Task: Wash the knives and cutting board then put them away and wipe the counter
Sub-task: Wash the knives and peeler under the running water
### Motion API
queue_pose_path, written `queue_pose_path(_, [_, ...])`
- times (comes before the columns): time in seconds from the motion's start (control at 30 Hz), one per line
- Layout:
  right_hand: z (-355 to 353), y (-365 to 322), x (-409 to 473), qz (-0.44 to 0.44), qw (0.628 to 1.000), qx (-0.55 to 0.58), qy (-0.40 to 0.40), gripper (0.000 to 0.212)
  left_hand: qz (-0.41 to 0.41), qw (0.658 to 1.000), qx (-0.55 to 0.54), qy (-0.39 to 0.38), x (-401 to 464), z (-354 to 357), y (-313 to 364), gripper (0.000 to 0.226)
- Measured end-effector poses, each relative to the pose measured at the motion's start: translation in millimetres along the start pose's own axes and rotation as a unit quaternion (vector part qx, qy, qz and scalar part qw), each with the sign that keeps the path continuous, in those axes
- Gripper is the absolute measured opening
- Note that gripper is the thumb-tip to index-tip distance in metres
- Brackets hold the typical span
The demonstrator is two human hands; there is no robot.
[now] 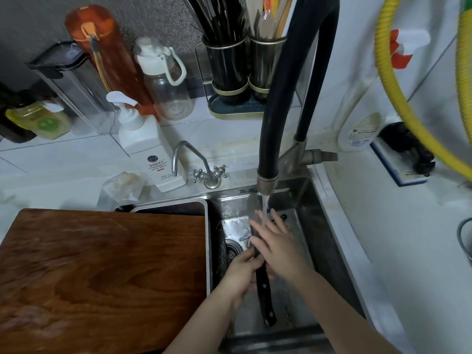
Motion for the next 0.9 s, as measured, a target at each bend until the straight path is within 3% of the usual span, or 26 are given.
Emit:
queue_pose_path(0.07, [1.8, 2.9, 13.1, 0.027, 0.997, -0.013, -0.072, 0.050, 0.003, 1.000, -0.017, -0.009, -5.8, -2.8, 3.6, 0.016])
queue_pose_path(0.17, [0.1, 8.3, 25.0, 0.044, 0.992, -0.034, -0.117, 0.054, 0.006, 0.999, -0.036, -0.026, -13.9, -9.3, 11.7, 0.017])
queue_pose_path(0.3, [-1.3, 20.9, 45.7, 0.069, 0.993, -0.043, -0.091, 0.071, -0.003, 0.999, -0.040, -0.026, -19.2, -23.5, 14.3, 0.011])
queue_pose_path(0.4, [-5.1, 30.0, 58.7, 0.121, 0.990, 0.049, -0.053, 0.085, -0.016, 0.999, -0.025, -0.018, -23.5, -30.3, 11.3, 0.011])
queue_pose_path(0.57, [-7.4, 42.3, 59.1, 0.183, 0.956, 0.230, -0.024, 0.043, -0.007, 1.000, 0.019, -0.006, -30.2, -33.7, 10.9, 0.016])
queue_pose_path(0.73, [7.3, 48.1, 43.7, 0.209, 0.915, 0.345, 0.005, 0.028, -0.019, 0.997, 0.043, 0.055, -25.1, -32.6, 12.8, 0.028])
queue_pose_path(0.9, [19.5, 52.6, 17.1, 0.245, 0.848, 0.469, 0.024, 0.010, -0.015, 0.992, 0.091, 0.089, -11.5, -20.5, 24.8, 0.015])
Point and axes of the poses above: each hand's wrist, its own x-axis towards the middle knuckle, its own z-axis out of the palm, y = z × x, the point moved 1 cm from there along x, towards the middle knuckle, and after that the axes turned 8 degrees about -y, right-handed, at the moved point
